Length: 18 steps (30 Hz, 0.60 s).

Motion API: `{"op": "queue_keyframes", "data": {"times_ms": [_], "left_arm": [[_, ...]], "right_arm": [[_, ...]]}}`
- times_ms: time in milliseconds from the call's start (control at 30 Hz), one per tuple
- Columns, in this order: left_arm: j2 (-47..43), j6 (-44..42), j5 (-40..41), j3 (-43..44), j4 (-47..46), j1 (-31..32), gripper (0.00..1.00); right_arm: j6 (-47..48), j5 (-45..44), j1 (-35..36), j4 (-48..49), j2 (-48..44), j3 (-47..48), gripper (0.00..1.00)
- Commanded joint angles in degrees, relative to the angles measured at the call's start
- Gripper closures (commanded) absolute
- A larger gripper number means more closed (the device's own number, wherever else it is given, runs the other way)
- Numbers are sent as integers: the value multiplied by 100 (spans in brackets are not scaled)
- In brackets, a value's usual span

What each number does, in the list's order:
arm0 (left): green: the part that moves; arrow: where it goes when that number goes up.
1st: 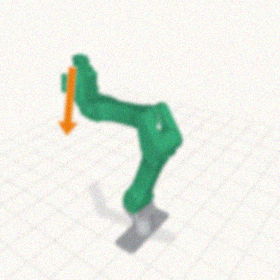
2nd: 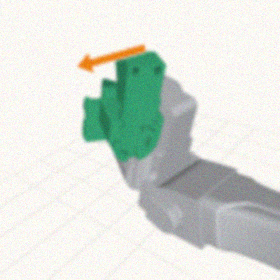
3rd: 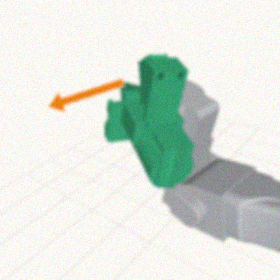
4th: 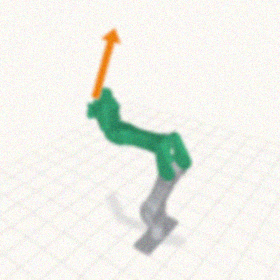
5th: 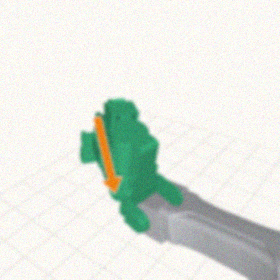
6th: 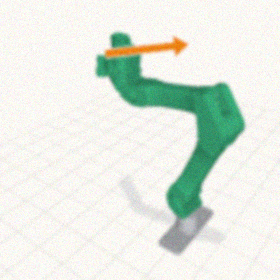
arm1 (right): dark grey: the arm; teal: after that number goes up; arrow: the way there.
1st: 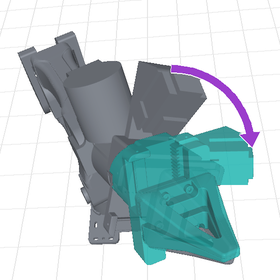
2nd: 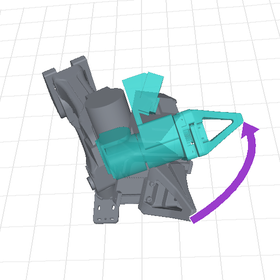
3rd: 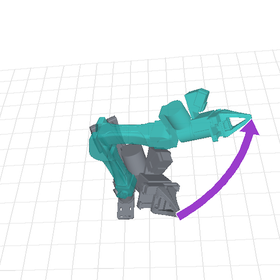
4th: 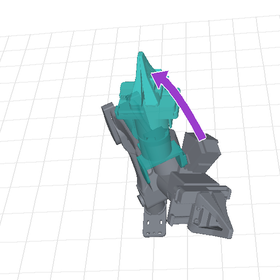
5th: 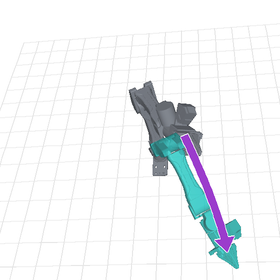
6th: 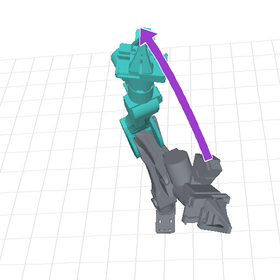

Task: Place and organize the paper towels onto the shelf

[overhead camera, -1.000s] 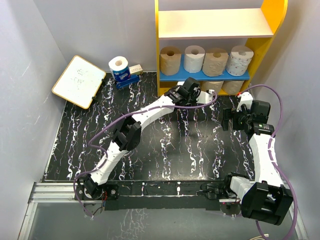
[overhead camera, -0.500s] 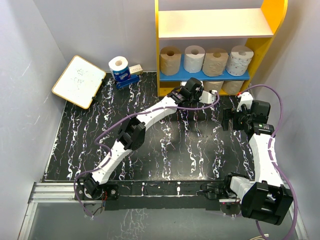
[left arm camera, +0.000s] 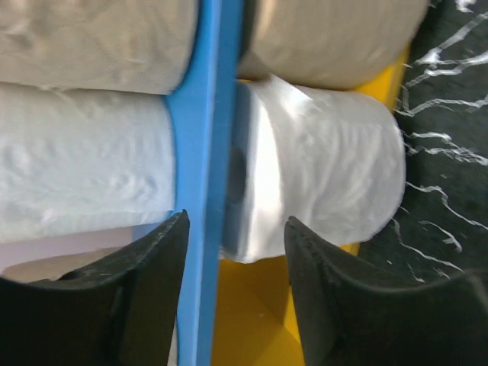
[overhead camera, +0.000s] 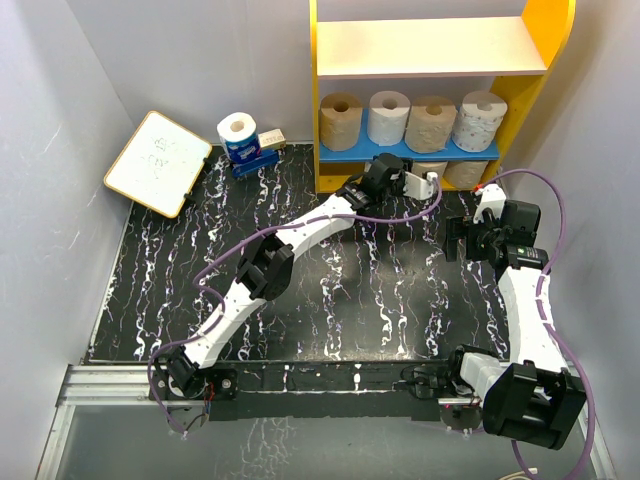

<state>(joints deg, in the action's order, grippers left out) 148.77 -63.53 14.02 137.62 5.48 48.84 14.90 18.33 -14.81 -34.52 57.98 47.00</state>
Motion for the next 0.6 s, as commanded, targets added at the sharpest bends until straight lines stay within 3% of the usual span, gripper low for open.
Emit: {"op": "queue_keyframes", "data": {"times_ms": [0,67,233,567], "left_arm": [[-228,-105,211,-21,-823,-34,45],[-225,-167,322,-126,-1012,-32,30],[-221,-244,485,-350,-1367,-25,14],[-5,-598,760,-499,-2163,-24,11]], "right_arm": [[-22,3,-48,254,-41,29,3],[-22,2,-48,266,-49,30,3],[-26,21,-48,266,-56,28,3],[-29,29,-48,272,-90,28,3]]}}
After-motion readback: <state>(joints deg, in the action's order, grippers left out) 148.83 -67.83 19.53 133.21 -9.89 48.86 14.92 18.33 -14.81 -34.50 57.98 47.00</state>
